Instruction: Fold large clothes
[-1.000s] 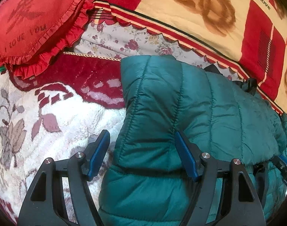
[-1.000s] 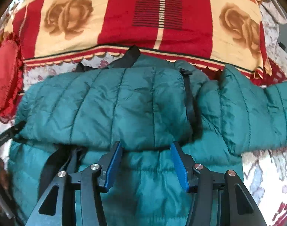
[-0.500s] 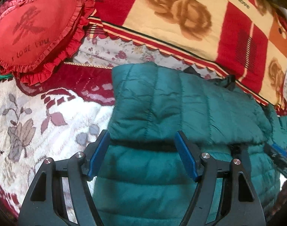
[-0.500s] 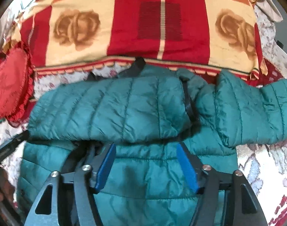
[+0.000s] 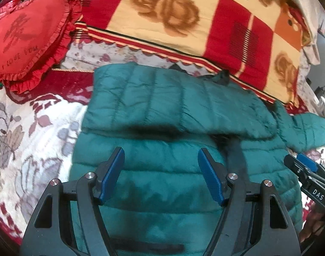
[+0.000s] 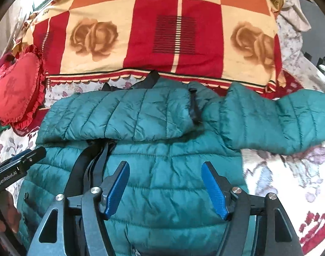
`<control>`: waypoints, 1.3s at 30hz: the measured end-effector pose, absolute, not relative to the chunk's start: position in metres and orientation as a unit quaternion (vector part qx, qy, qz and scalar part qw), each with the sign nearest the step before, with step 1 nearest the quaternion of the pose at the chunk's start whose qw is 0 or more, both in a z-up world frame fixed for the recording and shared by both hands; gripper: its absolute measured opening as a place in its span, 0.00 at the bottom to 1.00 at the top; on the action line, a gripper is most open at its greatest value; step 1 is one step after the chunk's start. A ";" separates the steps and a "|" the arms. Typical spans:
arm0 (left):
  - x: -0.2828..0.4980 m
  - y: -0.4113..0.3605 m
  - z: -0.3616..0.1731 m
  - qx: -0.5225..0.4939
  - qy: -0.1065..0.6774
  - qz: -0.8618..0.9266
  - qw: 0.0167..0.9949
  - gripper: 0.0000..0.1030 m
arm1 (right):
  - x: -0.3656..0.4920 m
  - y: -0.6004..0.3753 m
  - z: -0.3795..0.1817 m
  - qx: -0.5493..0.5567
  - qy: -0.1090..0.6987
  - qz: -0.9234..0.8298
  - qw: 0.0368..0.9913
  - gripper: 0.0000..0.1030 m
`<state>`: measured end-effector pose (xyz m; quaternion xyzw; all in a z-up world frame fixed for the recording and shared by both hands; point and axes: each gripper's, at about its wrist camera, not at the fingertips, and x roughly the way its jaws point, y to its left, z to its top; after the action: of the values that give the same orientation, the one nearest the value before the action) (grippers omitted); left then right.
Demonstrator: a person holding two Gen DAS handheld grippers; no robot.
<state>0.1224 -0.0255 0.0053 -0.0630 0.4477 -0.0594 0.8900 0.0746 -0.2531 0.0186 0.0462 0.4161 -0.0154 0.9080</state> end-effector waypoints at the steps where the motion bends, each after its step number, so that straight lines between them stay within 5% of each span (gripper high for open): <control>1: 0.120 -0.030 0.006 -0.061 0.448 -0.063 0.890 0.69 | 0.070 -0.256 0.020 0.046 0.413 -0.016 0.909 0.66; 39: 0.089 -0.135 0.003 -0.037 0.450 -0.113 0.885 0.70 | 0.031 -0.405 0.024 0.097 0.394 -0.114 0.907 0.74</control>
<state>0.0887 -0.1351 0.0028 -0.0374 0.4500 -0.1132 0.8850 0.0308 -0.4049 0.0242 0.0971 0.3942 -0.1135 0.9068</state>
